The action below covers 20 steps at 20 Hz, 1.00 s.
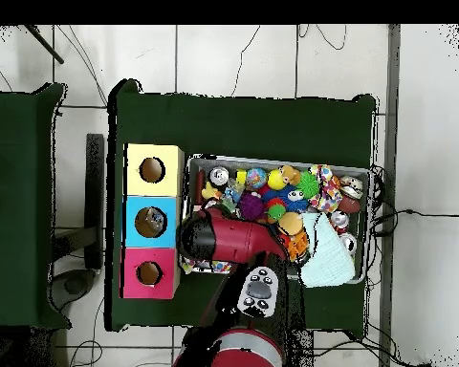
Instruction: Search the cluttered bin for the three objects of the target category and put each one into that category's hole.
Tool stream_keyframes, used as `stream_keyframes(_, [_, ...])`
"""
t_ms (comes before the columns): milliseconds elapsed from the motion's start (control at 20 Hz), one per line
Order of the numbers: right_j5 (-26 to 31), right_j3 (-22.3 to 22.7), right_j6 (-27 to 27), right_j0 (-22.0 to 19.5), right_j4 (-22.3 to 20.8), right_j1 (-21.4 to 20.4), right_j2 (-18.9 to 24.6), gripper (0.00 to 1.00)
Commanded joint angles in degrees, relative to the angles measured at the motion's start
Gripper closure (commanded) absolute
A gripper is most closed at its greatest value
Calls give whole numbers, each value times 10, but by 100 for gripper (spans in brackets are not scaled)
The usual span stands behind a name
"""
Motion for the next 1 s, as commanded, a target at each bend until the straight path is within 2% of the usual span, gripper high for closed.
stream_keyframes(50, [-6, 6, 3, -29, -32, 27, 85, 0])
stream_keyframes(450, [-17, 10, -11, -59, -55, 26, 119, 0])
stream_keyframes(1000, [-7, 1, 22, -36, -57, 22, 97, 0])
